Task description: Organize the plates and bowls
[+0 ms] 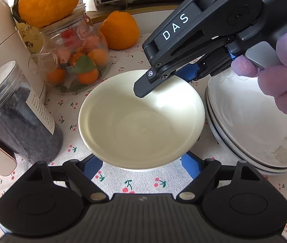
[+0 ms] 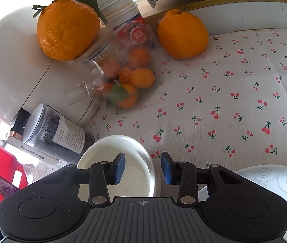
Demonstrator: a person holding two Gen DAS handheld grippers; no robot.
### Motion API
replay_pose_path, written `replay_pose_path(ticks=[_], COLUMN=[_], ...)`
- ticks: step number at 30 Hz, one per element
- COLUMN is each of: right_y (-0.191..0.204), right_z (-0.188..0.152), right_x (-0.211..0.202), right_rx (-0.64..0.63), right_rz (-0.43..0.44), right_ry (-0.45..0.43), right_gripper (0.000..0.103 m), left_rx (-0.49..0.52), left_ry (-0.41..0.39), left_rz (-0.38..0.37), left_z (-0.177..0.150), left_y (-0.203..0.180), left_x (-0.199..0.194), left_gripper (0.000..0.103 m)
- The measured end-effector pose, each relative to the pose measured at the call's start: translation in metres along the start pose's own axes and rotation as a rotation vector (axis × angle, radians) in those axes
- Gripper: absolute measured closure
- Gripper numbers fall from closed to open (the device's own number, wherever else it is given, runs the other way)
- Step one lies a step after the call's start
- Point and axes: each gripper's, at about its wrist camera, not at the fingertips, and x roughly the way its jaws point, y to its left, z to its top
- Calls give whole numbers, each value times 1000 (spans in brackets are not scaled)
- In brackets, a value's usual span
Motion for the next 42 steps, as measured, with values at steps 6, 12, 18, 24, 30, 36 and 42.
replay_pose_path(ticks=[6,12,18,24,30,36,42], right_y=[5,9,14,18,20,17,15], right_z=[-3,-5,-6,-7,-8,-9,-13], right_x=[-1,-4,-9,-16,-25,-39,-58], right_rx=[-30,-41,-59,-72,-70,-54,-48], right_rz=[-5,-4,2,4,4,6,9], right_ry=[-1,-5,-13,-24,-42,-62,-84], right_gripper=[72,71,70,70,70,70,69], left_rx=[-9,3,15,21,30,39,50], left_ry=[7,18,19,11,-2,-24,-40], left_rz=[-3,4,14,17,16,7,-1], left_z=[1,1,1,1,4,7,9], left_y=[2,0,0,-1,-6,-16,-27], left_x=[-1,-3,-7,-13,-23,-34,-46], left_gripper=[25,25,25,25,24,24,24])
